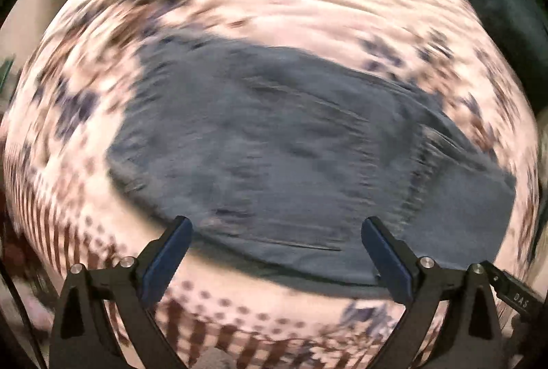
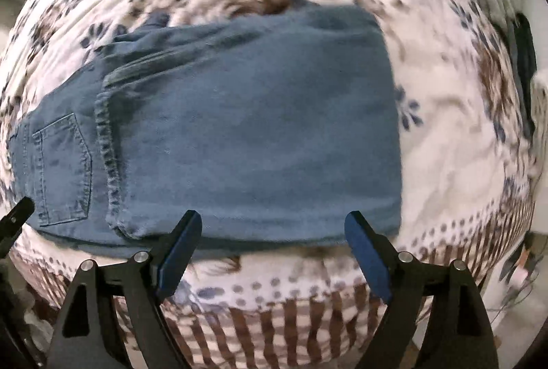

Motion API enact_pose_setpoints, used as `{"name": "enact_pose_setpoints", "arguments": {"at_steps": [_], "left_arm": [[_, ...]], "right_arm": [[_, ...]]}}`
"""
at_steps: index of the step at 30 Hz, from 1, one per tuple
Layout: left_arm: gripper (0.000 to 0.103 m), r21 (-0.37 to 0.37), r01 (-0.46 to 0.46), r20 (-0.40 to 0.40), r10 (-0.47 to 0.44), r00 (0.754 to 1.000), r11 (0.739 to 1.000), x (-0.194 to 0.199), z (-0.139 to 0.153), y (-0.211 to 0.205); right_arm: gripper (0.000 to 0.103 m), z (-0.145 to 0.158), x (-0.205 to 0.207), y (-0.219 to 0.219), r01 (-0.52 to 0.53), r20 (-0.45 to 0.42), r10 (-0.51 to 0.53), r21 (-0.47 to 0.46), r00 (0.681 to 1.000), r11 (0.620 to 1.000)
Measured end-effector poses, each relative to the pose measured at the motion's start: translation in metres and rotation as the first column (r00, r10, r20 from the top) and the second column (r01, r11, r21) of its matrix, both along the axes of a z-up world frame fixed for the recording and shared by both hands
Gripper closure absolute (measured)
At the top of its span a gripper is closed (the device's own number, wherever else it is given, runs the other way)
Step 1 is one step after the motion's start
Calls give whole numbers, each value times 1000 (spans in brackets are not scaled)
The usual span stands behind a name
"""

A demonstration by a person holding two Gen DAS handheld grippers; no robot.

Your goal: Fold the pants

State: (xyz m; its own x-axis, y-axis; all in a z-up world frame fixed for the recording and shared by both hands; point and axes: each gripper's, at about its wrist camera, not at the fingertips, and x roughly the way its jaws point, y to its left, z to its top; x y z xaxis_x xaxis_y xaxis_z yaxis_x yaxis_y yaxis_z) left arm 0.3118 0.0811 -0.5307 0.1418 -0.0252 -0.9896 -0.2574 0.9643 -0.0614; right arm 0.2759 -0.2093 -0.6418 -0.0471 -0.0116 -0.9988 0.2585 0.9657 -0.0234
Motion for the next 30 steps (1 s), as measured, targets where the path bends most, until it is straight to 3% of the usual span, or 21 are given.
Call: {"name": "enact_pose_setpoints", "arguments": {"at_steps": [3,5,8,11,15,17,19,22,23,24,25,28,30], "left_arm": [[2,-31,-142,-15,142,990,989,-17,-5,45],[2,-75,-243,-23,242,970,967,-28,-10,71],[2,-162,-391,-38,390,920,906,-42,-26,106],[2,-278,-519,-46,528,848,808,-52,-45,133],[2,-425,-655,-75,697,713,625,-69,-72,161],[2,-468,-673,-80,730,678,573,-69,-84,167],[2,-479,-667,-69,733,677,570,-65,-91,169],[7,-476,-648,-26,727,686,595,-63,-86,165],[19,-484,-636,-3,725,689,601,-63,-80,165],[39,-472,-613,32,707,706,634,-59,-72,162],[39,-464,-603,48,698,714,649,-58,-69,162],[39,-485,-607,51,713,700,630,-58,-76,163],[35,-508,-623,20,730,683,595,-59,-91,170]], "right_arm": [[16,-3,15,20,-29,3,29,-4,1000,1000],[16,-6,21,31,-42,-2,42,7,999,999],[16,-13,27,44,-67,-16,67,17,998,998],[15,-21,34,56,-85,-27,86,24,996,996],[15,-37,34,58,-78,-47,81,58,996,995],[15,-45,38,60,-58,-47,63,96,997,994],[15,-52,47,57,-47,-50,53,117,997,992],[15,-56,63,58,-42,-39,47,126,998,991],[15,-55,65,59,-40,-36,45,128,998,991],[15,-55,70,59,-39,-36,44,129,998,991],[15,-55,73,60,-39,-35,44,129,998,991],[15,-52,79,62,-36,-30,40,132,999,991],[15,-54,81,61,-32,-39,38,138,999,990]]}}
